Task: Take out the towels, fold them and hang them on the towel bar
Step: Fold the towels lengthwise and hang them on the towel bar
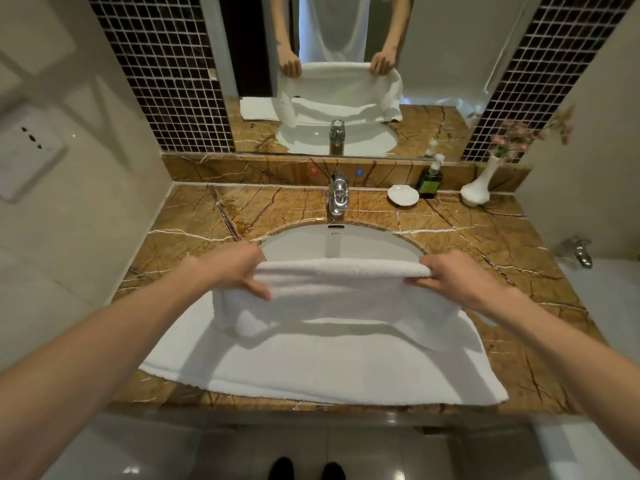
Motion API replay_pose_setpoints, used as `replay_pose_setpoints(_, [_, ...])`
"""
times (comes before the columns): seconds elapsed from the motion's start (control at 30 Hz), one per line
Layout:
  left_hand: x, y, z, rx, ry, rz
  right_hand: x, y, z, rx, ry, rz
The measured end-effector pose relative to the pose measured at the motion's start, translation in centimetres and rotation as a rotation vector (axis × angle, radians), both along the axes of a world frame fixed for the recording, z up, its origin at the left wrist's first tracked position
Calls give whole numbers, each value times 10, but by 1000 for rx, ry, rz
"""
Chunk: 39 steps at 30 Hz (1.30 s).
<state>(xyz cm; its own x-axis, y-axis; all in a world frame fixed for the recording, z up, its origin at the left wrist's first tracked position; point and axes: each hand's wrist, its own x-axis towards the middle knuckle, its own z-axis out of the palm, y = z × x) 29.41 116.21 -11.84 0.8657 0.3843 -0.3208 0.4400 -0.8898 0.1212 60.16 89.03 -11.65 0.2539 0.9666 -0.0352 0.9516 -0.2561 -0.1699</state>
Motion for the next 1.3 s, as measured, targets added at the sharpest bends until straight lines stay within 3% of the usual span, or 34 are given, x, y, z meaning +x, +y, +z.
replay_pose_setpoints(0.1, [-12, 7, -10, -37, 56, 53, -2, 3, 4, 6, -32, -21])
replay_pose_setpoints(0.2, [-21, 15, -19, -170, -4, 101, -1, 6, 5, -35, -57, -40])
replay_pose_setpoints(0.43, [-20, 28, -27, -189, -70, 128, -2, -5, 7, -57, -91, -151])
replay_pose_setpoints(0.67, [-7, 33, -19, -69, 6, 118, 2, -18, 15, -49, -161, -140])
replay_pose_setpoints(0.9, [3, 47, 1, 5, -173, 217, 12, -22, 13, -69, -180, -149])
replay_pose_setpoints(1.3, [-19, 58, -6, 151, -380, 183, 16, -18, 4, -74, -302, -208])
